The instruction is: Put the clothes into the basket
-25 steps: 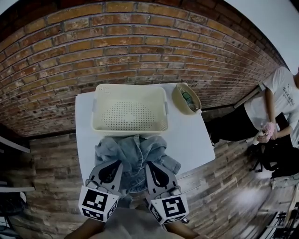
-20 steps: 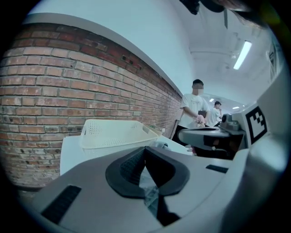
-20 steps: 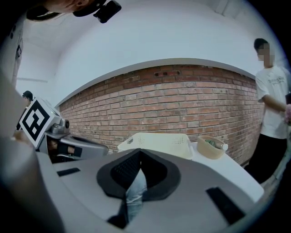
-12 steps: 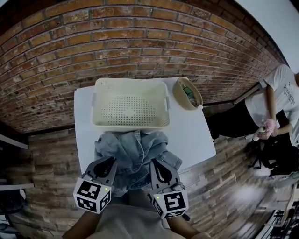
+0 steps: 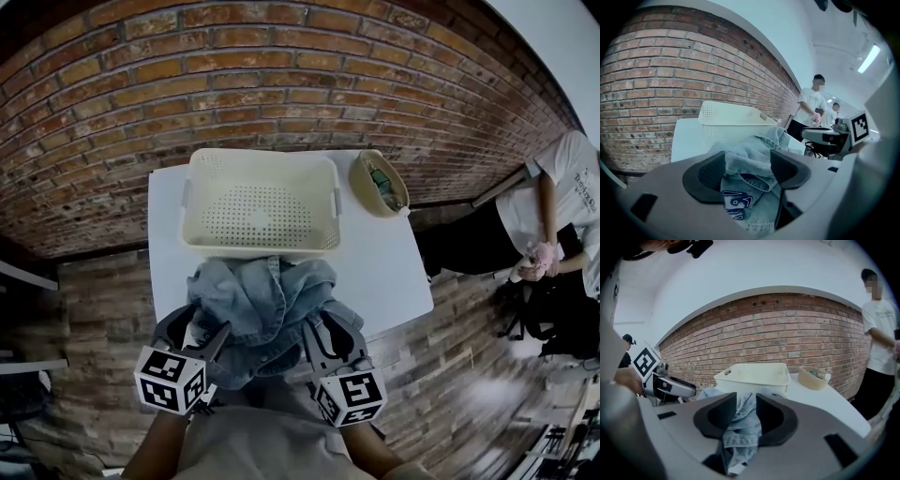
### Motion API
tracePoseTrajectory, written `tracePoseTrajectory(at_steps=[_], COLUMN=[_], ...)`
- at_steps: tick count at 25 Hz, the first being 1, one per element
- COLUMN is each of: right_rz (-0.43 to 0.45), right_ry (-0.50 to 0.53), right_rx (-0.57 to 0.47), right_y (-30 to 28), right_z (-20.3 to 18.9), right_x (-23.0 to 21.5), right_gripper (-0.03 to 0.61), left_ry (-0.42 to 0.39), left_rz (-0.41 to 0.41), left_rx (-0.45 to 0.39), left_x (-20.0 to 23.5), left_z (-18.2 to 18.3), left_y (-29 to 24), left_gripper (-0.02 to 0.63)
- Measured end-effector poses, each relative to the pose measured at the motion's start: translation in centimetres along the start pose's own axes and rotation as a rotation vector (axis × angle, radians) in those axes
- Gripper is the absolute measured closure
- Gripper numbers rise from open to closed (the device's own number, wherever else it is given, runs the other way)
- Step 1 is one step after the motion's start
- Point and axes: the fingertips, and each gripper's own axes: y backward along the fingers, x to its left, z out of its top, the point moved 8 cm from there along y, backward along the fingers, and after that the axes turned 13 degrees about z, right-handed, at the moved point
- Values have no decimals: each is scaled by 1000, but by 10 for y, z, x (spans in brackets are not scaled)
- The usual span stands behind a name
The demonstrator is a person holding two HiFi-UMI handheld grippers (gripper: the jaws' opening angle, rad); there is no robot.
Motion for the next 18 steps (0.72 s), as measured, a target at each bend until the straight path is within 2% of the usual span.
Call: tracePoseTrajectory(at_steps=[1,4,7,13,18], right_rz=[2,-7,-17,-10,51], right_ry=[-8,1,-1,-7,-35], right_rx=[7,40,70,149,251], right_y=[-1,-4,-9,-18,-35], right_z=[-1,-5,-10,-23,-36], right_x=[-3,-12,-20,-37,-47], right_gripper=[448,355,283,88,39], left_ry=[2,6,9,35,76], left_rz=[1,22,45,53,31], left_rx=[8,12,22,71,139], left_x=[1,3,5,7,15], left_z=[-1,-4,-10,-18,-26], left_y=[-1,-5,-11,-24,-37], left_gripper=[312,255,173,100,75])
